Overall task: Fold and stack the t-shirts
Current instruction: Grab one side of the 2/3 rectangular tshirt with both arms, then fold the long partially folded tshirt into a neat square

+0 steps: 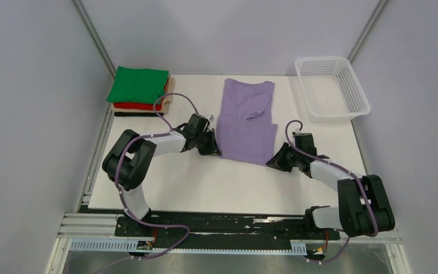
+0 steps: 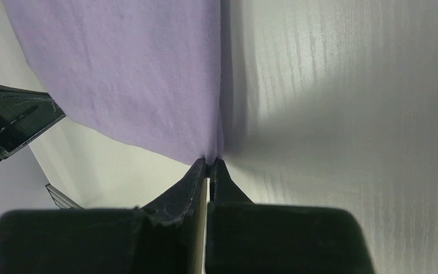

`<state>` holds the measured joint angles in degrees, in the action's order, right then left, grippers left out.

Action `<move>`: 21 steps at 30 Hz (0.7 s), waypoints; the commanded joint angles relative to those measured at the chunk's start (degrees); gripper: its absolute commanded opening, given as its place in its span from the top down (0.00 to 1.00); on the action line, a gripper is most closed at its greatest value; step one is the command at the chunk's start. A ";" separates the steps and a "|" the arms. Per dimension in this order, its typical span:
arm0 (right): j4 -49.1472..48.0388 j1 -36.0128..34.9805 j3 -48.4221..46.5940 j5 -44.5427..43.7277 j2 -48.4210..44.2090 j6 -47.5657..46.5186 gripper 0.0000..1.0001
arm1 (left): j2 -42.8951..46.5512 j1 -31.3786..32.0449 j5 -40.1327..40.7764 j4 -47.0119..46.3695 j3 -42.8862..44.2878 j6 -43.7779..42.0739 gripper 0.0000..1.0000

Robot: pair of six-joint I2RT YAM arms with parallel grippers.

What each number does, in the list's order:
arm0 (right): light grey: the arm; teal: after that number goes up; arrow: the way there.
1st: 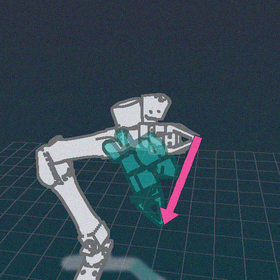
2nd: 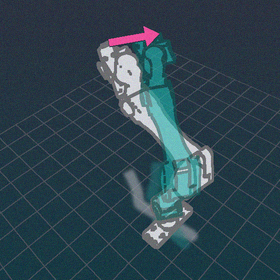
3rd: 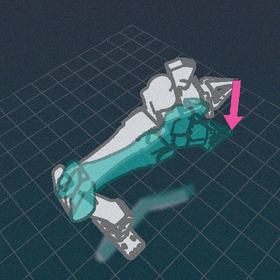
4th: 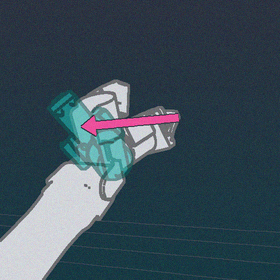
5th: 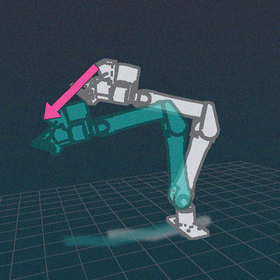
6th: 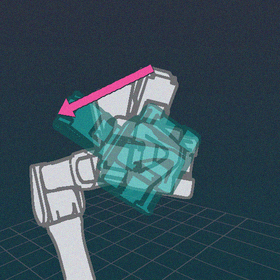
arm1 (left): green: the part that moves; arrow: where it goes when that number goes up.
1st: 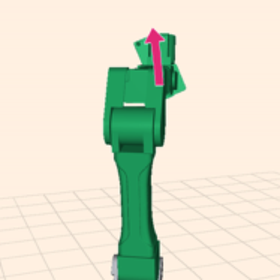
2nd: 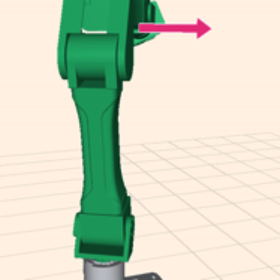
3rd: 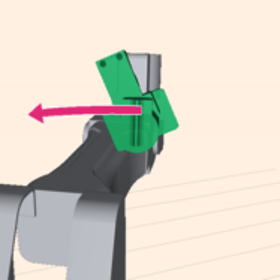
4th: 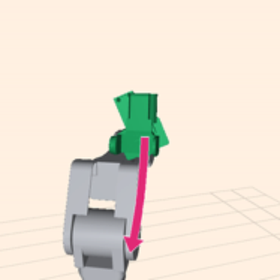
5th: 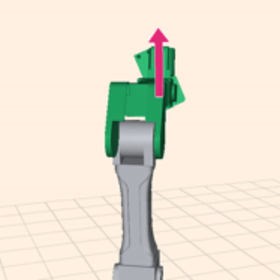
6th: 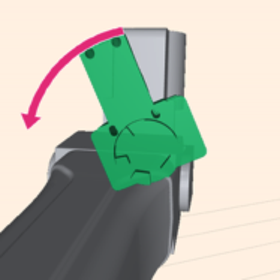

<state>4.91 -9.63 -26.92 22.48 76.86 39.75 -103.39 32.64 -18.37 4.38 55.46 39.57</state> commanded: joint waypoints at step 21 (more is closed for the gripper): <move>-4.03 -0.38 -1.93 28.30 -35.87 3.23 1.00 | 56.01 2.21 6.99 18.33 -12.01 3.65 1.00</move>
<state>9.02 -9.74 -26.79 44.31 41.93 40.03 -52.42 34.74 -15.22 18.04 44.18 40.75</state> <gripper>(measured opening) 0.007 0.008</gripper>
